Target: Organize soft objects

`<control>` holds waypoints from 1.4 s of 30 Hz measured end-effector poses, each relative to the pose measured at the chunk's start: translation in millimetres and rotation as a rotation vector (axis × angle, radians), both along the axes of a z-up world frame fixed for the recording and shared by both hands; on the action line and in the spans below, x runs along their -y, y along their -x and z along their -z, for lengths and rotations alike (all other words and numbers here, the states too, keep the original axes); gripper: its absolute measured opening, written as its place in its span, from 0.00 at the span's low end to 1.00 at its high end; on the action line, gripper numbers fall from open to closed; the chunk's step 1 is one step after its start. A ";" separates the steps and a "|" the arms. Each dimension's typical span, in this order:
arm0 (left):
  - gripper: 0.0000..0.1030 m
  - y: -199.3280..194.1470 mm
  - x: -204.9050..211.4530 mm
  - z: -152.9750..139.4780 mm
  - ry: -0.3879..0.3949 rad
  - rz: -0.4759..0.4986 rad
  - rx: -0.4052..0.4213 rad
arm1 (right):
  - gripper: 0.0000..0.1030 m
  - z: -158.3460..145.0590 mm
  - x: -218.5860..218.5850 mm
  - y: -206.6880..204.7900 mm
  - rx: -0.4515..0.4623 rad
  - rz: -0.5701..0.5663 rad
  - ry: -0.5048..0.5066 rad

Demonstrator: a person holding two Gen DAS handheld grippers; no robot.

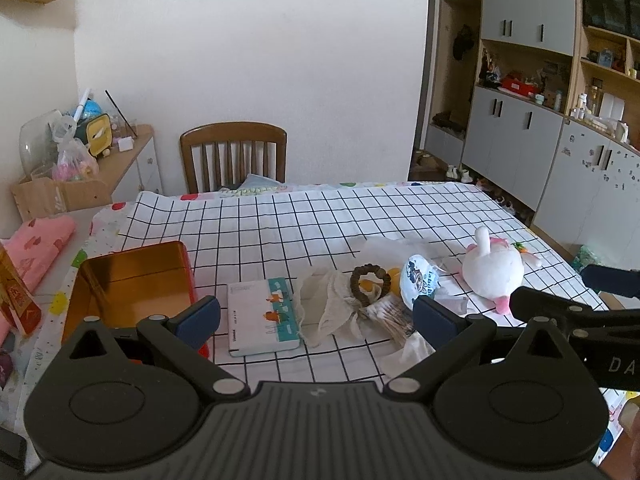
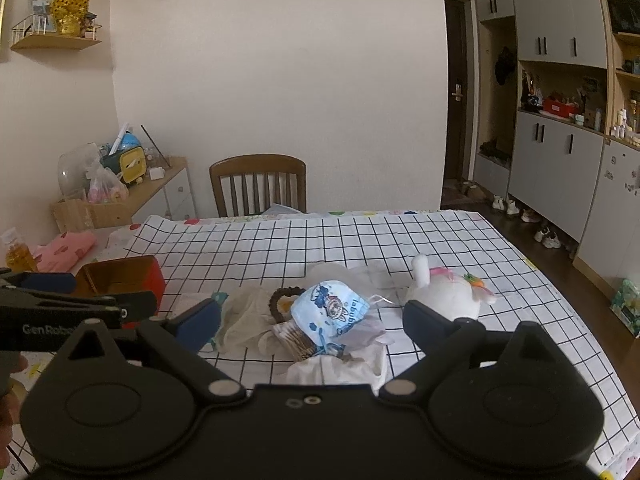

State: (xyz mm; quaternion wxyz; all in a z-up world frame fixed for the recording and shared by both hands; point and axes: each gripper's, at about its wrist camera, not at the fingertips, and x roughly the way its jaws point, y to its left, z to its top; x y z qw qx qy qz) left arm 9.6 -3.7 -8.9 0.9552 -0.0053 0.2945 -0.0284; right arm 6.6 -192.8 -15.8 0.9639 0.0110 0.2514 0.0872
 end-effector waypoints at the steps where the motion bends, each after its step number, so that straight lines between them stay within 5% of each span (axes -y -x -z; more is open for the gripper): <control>1: 1.00 -3.2 1.2 0.7 0.003 -0.002 -0.001 | 0.94 1.3 1.2 -2.1 -0.004 -0.001 0.000; 42: 1.00 -101.6 61.5 49.0 -0.030 0.031 -0.121 | 0.84 63.0 49.6 -97.1 -0.203 -0.168 0.033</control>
